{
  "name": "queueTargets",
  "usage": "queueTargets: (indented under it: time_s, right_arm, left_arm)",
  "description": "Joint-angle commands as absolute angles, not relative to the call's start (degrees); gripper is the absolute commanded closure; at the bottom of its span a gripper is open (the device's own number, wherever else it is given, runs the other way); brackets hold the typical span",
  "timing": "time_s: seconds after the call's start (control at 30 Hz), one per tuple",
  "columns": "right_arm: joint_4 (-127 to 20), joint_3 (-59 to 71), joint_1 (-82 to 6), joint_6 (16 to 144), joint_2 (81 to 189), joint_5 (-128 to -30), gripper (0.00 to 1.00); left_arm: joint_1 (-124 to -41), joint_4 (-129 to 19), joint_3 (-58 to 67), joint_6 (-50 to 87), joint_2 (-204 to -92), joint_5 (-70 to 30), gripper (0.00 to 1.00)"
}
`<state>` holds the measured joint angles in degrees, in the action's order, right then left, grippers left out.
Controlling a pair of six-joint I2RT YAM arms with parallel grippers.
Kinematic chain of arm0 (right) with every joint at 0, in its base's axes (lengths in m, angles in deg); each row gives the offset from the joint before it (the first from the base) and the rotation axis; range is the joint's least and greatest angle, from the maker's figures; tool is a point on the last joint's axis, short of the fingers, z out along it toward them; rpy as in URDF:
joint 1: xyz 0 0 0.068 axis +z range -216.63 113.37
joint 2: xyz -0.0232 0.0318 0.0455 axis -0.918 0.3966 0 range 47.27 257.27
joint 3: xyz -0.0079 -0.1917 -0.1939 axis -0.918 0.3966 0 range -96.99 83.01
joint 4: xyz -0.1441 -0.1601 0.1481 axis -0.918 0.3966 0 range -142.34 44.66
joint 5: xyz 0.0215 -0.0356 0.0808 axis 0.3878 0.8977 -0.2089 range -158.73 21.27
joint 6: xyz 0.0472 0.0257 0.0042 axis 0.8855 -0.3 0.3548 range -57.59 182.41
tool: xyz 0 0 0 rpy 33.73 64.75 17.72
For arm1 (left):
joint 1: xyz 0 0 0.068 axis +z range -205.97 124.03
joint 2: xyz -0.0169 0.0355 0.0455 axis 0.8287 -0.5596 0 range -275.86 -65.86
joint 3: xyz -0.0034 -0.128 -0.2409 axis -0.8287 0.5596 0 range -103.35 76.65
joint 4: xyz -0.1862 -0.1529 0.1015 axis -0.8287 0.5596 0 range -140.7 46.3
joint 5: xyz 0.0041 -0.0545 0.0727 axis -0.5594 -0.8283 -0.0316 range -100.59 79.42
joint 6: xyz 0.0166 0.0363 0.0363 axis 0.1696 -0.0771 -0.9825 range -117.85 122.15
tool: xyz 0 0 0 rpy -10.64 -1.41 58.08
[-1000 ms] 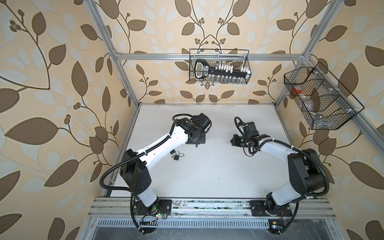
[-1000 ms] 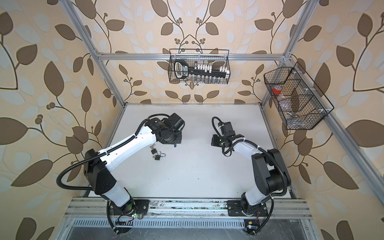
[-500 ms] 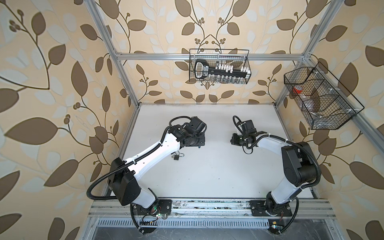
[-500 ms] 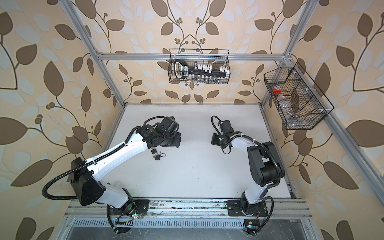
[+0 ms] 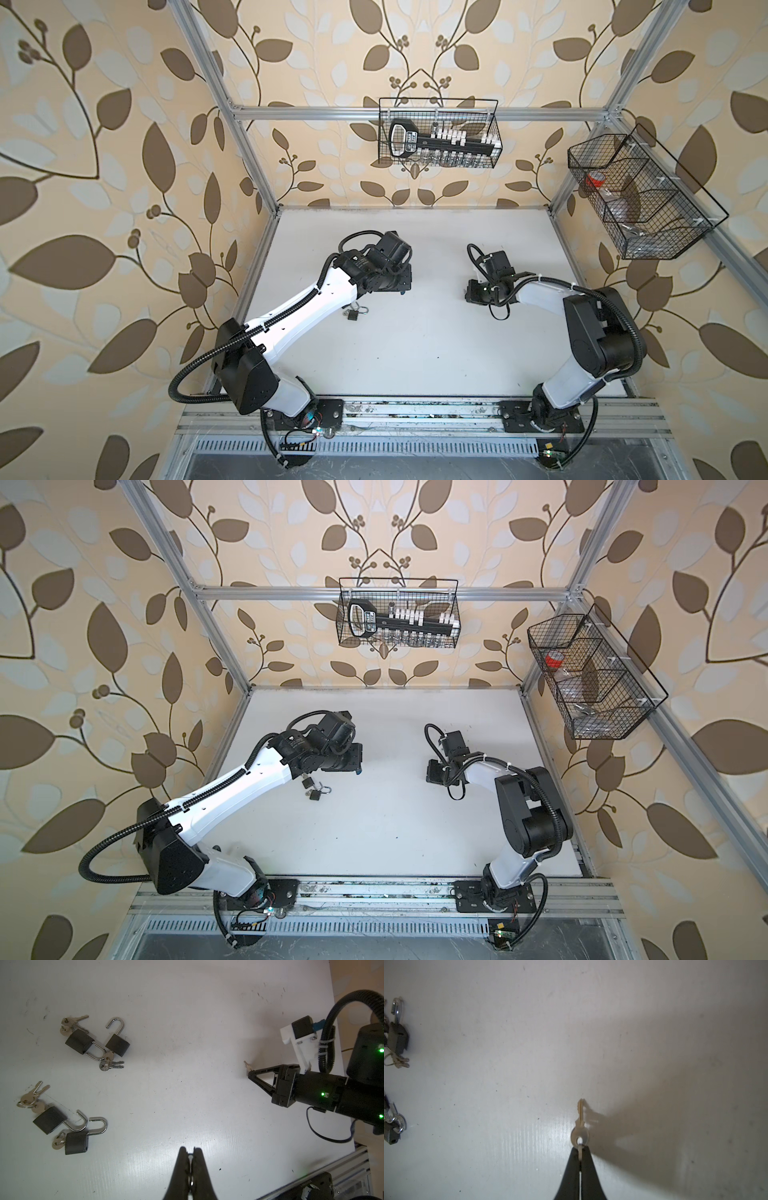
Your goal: Lock with the key
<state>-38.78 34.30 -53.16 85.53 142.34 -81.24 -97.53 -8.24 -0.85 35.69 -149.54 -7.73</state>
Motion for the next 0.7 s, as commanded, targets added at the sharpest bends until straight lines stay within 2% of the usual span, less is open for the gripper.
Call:
queueTargets:
  time_s: [0.0,0.67]
  right_arm:
    - [-37.50,35.95,-53.40,85.54,139.69,-81.47,1.00]
    - [-31.25,42.19,-51.88,85.87,132.93,-83.49,1.00]
  left_arm:
    - [-97.43,-9.46,-1.24,34.60,-147.51,-9.03,1.00]
    - [-95.94,-12.83,1.19,31.24,-145.16,-15.82,1.00]
